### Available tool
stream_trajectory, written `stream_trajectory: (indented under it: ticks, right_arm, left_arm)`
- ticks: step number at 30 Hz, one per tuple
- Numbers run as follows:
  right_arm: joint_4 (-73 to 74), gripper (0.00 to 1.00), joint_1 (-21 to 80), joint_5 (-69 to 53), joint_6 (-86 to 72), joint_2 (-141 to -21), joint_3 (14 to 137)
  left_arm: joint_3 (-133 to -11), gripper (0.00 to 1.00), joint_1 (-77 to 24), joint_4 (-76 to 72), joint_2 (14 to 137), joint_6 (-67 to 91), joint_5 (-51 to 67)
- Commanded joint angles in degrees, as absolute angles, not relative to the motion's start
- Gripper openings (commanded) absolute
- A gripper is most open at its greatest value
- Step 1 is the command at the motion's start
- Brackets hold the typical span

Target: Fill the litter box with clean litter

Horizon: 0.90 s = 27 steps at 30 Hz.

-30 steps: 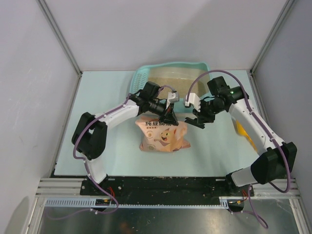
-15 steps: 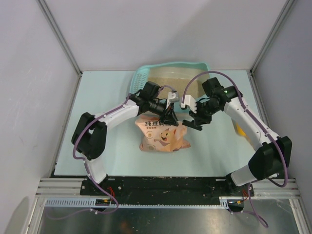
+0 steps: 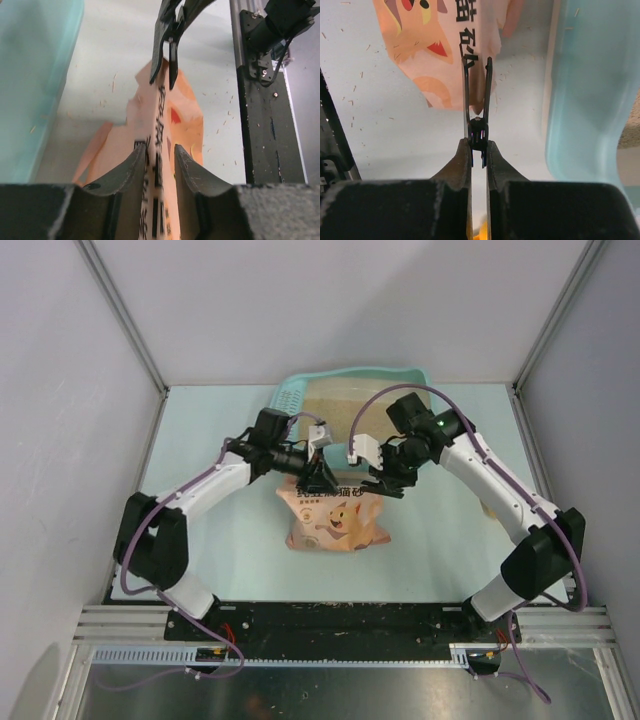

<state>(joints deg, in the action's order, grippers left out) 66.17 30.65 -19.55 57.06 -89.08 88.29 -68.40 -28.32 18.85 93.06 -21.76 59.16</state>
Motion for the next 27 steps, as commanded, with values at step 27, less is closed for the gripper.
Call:
stream_trajectory:
  ticks: [27]
  right_arm:
    - [75.3,0.0,41.3,-15.8,55.4,-97.8,100.2]
  left_arm:
    - [-59.0,0.0,-23.6,26.1,81.5,-29.4,57.7]
